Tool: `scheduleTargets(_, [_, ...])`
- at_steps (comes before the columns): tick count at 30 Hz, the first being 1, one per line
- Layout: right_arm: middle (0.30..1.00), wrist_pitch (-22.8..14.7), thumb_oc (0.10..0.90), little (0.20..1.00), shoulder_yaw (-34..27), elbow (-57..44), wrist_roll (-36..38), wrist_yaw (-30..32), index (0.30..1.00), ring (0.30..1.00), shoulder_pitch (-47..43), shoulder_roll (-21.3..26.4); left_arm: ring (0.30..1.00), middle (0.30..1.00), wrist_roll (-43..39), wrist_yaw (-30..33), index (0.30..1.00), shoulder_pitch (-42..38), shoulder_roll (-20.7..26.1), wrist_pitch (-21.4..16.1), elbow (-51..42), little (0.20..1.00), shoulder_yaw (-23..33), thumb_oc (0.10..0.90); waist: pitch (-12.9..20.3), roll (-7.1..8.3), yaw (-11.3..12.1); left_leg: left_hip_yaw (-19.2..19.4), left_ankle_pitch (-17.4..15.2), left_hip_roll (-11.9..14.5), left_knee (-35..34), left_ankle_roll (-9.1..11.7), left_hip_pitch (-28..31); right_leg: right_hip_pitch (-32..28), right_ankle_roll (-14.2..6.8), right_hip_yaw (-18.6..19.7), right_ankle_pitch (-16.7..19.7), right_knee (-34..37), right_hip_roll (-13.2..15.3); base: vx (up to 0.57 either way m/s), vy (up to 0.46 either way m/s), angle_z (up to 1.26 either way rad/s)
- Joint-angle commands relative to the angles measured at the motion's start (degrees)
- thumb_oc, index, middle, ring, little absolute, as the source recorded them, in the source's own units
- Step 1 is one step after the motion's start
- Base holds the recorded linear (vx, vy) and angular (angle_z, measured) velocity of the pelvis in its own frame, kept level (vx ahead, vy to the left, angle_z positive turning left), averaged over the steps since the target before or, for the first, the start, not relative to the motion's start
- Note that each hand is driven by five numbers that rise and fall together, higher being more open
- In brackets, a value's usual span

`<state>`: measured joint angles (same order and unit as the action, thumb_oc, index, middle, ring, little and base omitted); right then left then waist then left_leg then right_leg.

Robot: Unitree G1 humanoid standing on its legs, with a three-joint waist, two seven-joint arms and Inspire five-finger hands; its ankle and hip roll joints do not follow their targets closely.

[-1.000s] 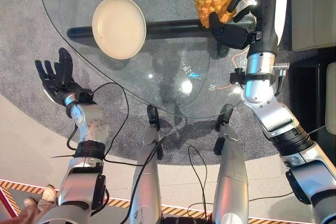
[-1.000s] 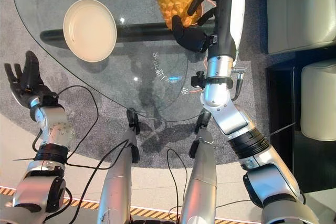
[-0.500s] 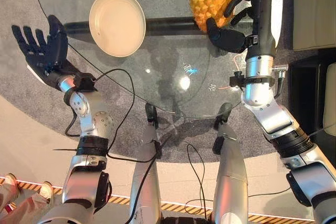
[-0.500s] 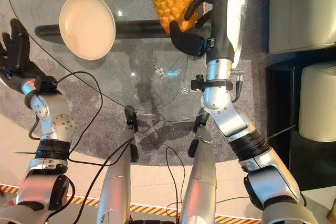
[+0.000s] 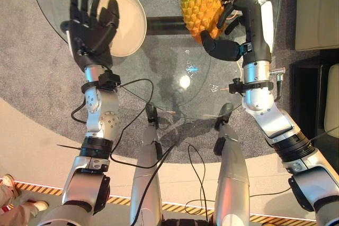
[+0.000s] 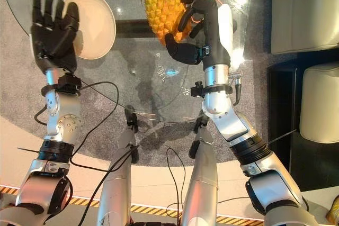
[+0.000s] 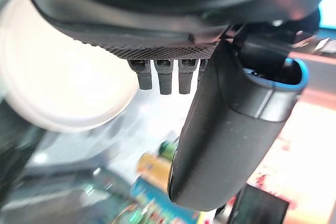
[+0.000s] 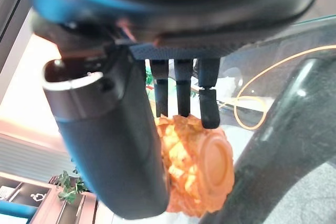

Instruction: Pick up the fruit to the plate

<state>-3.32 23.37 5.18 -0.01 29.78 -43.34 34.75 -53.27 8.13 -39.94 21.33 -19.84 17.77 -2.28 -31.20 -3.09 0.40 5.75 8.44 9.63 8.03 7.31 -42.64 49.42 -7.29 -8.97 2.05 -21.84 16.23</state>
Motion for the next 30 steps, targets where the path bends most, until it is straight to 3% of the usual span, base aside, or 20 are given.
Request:
scheduleTargets(1, [0.3, -9.2, 0.1, 0.2, -2.2, -10.2, -4.3, 0.0, 0.3, 0.3, -6.0, 1.6, 0.9, 0.9, -3.3, -6.3, 0.9, -2.9, 4.7, -1.3, -7.8, 0.9, 0.3, 0.8, 1.4, -0.1, -0.1, -0.7, -3.1, 0.5, 4.7, 1.7, -2.3, -3.9, -3.2, -2.0, 2.0, 6.4, 1.5, 0.0, 0.0, 0.0])
scheduleTargets(16, [0.3, -8.9, 0.1, 0.2, -0.3, -13.6, -3.2, -0.2, 0.3, 0.3, -8.4, 2.6, 0.9, 0.9, -11.4, -12.4, 0.9, -4.2, 4.6, 6.7, -11.2, 0.9, -3.7, 0.8, 1.4, 0.0, -0.4, -0.4, -3.0, 0.6, 4.7, 1.6, -2.4, -4.0, -3.5, -2.1, 2.6, 6.9, 1.6, 0.0, 0.0, 0.0])
scheduleTargets(30, [0.3, -7.4, 0.1, 0.2, 1.9, -15.3, -2.4, -0.8, 0.3, 0.3, -10.9, 2.7, 0.9, 0.9, -14.4, -10.7, 0.9, -5.3, 3.8, 10.7, -12.6, 0.9, -6.0, 0.8, 1.4, 0.19, -0.3, -0.3, -2.8, 0.6, 4.4, 1.4, -2.5, -4.3, -3.5, -2.5, 2.9, 7.6, 1.7, 0.0, 0.0, 0.0])
